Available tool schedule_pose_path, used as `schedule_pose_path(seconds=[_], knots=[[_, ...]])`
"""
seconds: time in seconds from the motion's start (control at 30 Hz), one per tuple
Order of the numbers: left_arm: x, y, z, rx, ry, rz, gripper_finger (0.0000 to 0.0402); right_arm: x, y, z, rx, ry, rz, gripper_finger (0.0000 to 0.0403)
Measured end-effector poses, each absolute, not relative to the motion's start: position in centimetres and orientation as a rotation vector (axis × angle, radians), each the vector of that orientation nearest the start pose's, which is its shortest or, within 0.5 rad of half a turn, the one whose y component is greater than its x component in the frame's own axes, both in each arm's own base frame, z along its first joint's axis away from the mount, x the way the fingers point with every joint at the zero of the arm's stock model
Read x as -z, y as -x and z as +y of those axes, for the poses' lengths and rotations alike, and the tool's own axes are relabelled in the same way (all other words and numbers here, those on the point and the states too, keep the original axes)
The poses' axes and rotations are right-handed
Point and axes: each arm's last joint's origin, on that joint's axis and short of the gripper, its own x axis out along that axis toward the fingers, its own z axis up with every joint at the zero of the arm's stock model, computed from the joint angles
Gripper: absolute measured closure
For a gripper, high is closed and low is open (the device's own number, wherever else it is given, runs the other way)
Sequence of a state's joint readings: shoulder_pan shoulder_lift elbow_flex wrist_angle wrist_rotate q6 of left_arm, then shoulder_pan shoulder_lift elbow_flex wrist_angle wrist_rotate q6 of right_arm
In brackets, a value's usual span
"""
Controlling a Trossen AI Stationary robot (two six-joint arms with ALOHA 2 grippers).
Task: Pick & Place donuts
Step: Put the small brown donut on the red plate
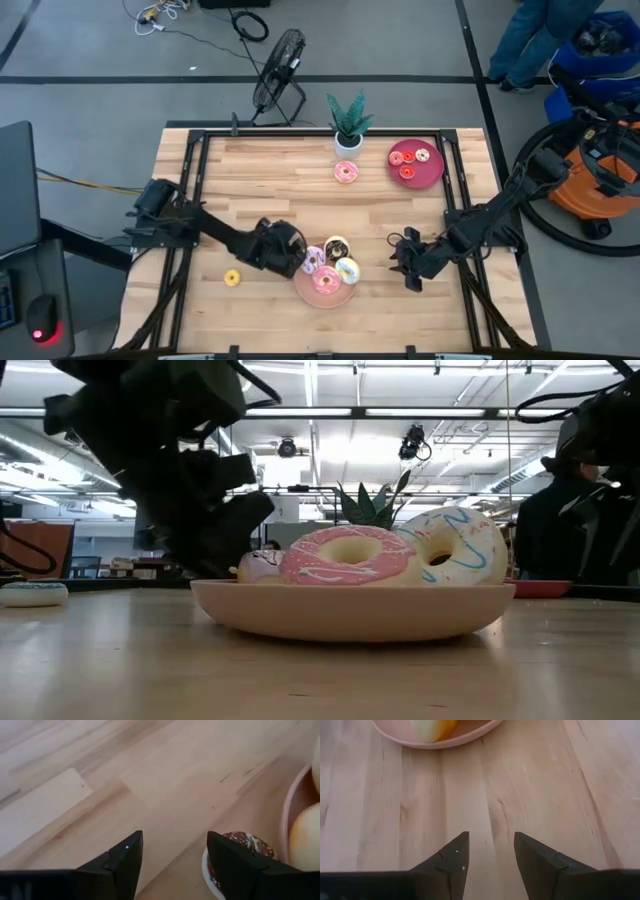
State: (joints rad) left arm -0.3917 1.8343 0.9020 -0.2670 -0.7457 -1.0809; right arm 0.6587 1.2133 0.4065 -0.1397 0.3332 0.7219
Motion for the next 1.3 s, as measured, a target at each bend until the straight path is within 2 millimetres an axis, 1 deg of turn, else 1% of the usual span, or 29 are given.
schedule_pose_path(seconds=[0.23, 0.37, 0.5, 0.67, 0.7, 0.77, 0.87, 0.97, 1.03, 1.17, 1.3], knots=[[-11.4, -30.3, -9.9, -0.705, 0.327, 0.766, 0.0194, -13.9, -16.0, 11.5, 0.002, -0.225, 0.873, 0.0238], [-11.4, -30.3, -10.0, -0.677, 0.329, 0.789, 0.0223, -13.9, -16.1, 11.4, 0.013, -0.222, 0.863, 0.0238], [-11.4, -30.4, -10.1, -0.635, 0.312, 0.823, 0.0278, -13.9, -16.1, 11.4, 0.013, -0.222, 0.863, 0.0238], [-11.4, -30.3, -10.2, -0.605, 0.284, 0.846, 0.0374, -13.9, -16.1, 11.4, 0.013, -0.22, 0.862, 0.0238], [-11.4, -30.3, -10.2, -0.603, 0.28, 0.849, 0.0388, -13.9, -16.1, 11.4, 0.014, -0.218, 0.86, 0.0238], [-11.5, -30.1, -10.1, -0.612, 0.265, 0.857, 0.0393, -13.9, -16.1, 11.4, 0.025, -0.209, 0.849, 0.0238], [-12.0, -29.3, -9.8, -0.655, 0.227, 0.88, 0.0396, -14.0, -16.1, 11.3, 0.055, -0.195, 0.827, 0.0238], [-13.5, -28.7, -9.5, -0.715, 0.214, 0.826, 0.0397, -14.0, -16.2, 11.2, 0.093, -0.179, 0.799, 0.0238], [-14.1, -28.5, -9.4, -0.733, 0.205, 0.798, 0.0397, -14.0, -16.2, 11.1, 0.109, -0.171, 0.787, 0.0238], [-14.9, -28.2, -10.0, -0.718, 0.167, 0.756, 0.0397, -14.0, -16.2, 11.1, 0.111, -0.17, 0.787, 0.0238], [-14.9, -27.9, -10.9, -0.694, 0.138, 0.751, 0.0396, -14.1, -16.2, 11.1, 0.11, -0.171, 0.785, 0.0238]])
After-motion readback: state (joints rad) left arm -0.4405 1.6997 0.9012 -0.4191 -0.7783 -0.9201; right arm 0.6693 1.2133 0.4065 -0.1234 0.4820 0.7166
